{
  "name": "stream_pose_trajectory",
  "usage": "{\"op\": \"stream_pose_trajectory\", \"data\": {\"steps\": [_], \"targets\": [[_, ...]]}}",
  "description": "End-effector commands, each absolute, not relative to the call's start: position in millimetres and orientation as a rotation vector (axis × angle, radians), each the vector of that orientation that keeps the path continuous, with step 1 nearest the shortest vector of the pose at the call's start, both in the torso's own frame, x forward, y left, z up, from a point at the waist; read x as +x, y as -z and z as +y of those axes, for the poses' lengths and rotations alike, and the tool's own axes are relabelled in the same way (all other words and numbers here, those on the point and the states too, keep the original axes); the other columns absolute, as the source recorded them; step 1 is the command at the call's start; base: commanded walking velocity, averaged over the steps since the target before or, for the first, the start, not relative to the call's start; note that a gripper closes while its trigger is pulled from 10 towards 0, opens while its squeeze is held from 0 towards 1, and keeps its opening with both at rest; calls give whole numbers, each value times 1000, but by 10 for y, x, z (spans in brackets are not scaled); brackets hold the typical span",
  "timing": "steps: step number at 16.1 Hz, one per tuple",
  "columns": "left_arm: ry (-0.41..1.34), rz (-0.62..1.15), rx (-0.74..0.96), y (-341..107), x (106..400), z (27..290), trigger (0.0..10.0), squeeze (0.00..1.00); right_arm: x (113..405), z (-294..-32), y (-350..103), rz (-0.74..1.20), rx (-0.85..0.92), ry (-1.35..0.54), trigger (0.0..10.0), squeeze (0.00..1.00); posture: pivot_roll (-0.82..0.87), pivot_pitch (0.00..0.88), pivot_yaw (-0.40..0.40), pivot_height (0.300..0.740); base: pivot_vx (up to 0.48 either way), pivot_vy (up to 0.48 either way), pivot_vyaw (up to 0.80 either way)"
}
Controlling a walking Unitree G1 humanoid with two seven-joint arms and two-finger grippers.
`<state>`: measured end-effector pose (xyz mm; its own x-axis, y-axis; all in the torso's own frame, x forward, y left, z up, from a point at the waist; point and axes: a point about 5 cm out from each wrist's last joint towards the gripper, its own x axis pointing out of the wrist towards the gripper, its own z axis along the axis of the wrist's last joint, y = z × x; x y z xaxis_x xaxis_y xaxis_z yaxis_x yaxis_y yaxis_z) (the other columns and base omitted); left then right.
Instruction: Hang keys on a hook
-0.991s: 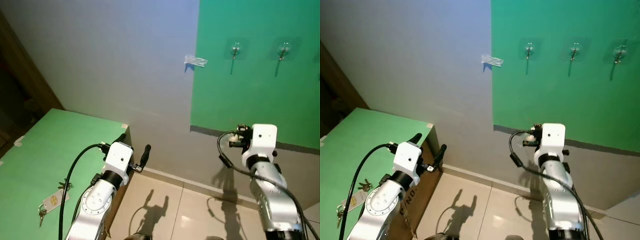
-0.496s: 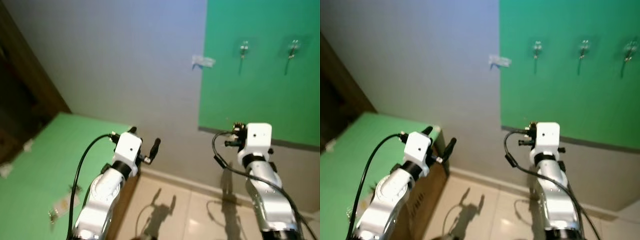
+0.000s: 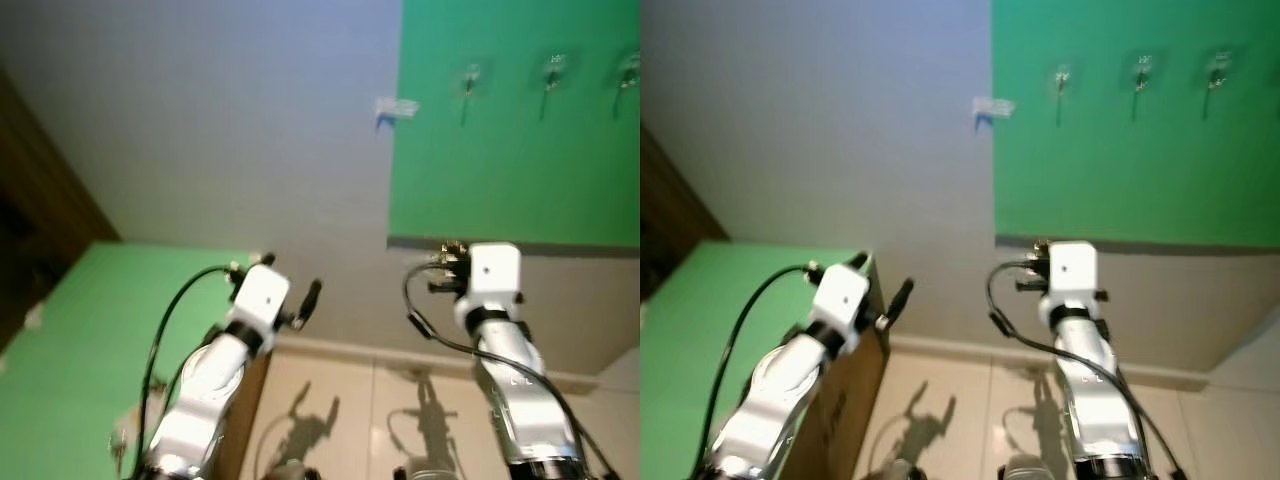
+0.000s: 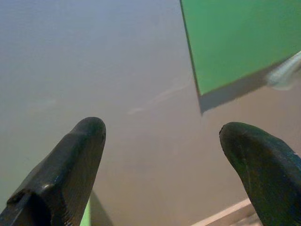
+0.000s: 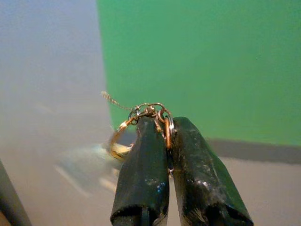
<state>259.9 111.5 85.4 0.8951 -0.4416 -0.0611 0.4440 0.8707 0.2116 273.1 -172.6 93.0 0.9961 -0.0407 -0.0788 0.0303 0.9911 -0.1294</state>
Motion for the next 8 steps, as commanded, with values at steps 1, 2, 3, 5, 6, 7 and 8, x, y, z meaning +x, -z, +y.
{"op": "stream_pose_trajectory", "data": {"steps": [1,2,3,5,6,7,8], "targets": [[456,20,225,-845,2612,1153,10000,0,2766,-1704,-1013,45,-130,31,0,0,-222,30,136,720,0,-431,0],[456,20,225,-845,2612,1153,10000,0,2766,-1704,-1013,45,-130,31,0,0,-222,30,136,720,0,-431,0],[455,23,224,-843,2616,1157,10000,0,2764,-1694,-1012,44,-130,29,0,0,-222,33,138,720,244,-409,0],[446,31,230,-838,2644,1181,10000,0,2757,-1680,-1016,41,-130,25,0,0,-226,39,140,720,322,-352,0],[445,32,233,-835,2647,1186,10000,0,2755,-1677,-1016,42,-129,24,0,0,-228,41,140,720,341,-334,0],[445,36,232,-830,2648,1186,10000,0,2753,-1672,-1012,44,-126,21,0,0,-228,41,140,720,345,-330,0],[445,39,233,-827,2649,1187,10000,0,2753,-1670,-1010,44,-126,21,0,0,-228,41,140,720,345,-330,0]]}}
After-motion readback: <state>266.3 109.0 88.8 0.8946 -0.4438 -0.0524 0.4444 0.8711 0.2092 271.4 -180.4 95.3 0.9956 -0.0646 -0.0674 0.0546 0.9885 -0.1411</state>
